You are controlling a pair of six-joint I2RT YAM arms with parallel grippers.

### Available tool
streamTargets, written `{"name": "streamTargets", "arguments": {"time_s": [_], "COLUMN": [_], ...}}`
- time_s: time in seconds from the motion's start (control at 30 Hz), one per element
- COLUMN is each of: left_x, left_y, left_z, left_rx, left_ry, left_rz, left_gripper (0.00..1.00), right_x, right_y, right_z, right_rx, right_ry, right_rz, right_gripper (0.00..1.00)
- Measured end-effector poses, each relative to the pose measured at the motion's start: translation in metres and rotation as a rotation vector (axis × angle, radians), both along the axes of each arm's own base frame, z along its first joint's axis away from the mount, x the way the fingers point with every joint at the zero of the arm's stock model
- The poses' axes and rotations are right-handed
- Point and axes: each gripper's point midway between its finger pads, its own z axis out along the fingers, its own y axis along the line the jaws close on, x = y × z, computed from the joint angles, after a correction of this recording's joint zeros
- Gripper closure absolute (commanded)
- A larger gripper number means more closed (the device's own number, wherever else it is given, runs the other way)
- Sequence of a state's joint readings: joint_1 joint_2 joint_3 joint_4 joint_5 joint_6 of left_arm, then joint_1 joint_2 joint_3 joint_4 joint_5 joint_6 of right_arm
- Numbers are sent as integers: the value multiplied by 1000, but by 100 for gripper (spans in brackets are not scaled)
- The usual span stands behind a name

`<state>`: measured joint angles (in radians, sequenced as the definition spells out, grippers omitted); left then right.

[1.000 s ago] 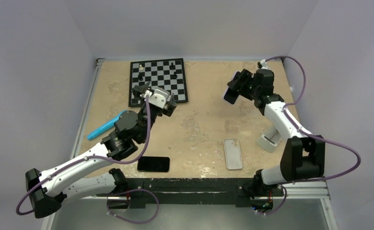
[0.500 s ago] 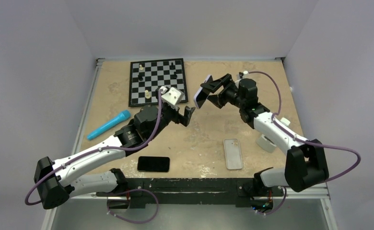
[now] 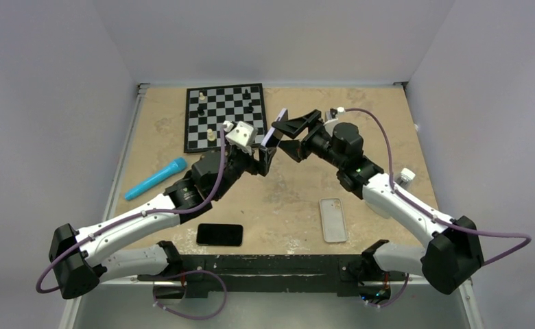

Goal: Take the phone out of the phone case
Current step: Pick up the phone at the center of the board.

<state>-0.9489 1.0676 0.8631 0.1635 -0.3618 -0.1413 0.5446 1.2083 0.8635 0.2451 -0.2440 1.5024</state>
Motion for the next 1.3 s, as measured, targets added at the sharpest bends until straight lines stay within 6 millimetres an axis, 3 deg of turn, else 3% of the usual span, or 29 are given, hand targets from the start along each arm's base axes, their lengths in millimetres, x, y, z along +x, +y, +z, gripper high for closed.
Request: {"name": "streamTargets", "arguments": {"time_s": [0.1,0.2,0.3,0.33,0.37,0.47,0.57,0.7,0.8,0.93,1.03,1.17,1.3], "left_x": [1,2,2,2,1,0,-2,-9,-13,-16,-20,-31,-49], "left_y": [2,3,4,3,3,2,2,-3,-11,-14,-15,-27,-42], "left_z": [-2,-7,-8,-7,-7,-3,3,4,-10,-43,-54,-53,-42], "left_rx": [2,16,32,34,39,22,21,34,80,168,206,242,288], "left_ry": [-6,-7,-15,-19,-24,-29,-49,-61,-36,44,78,82,69], "left_rz": [10,17,16,10,4,-2,-17,-70,-123,-168,-210,-342,-522], "left_gripper": [32,50,74,89,100,100,100,100,100,100,100,100,100], "right_x": [-8,-14,-16,-16,-16,-16,-20,-24,-25,-18,-27,-40,-55], "right_y": [10,20,25,25,26,25,22,11,-10,-79,-109,-116,-97], "right_z": [2,3,3,4,4,9,15,16,11,6,13,22,16], "right_rx": [20,39,45,49,51,65,46,-62,-246,-584,-753,-908,-959], "right_ry": [10,21,26,23,20,-12,-65,-168,-276,-451,-558,-699,-824], "right_rz": [29,49,41,35,33,22,27,51,28,-113,-155,-76,129], "right_gripper": [100,100,100,96,84,42,27,23,17,9,9,11,8]}}
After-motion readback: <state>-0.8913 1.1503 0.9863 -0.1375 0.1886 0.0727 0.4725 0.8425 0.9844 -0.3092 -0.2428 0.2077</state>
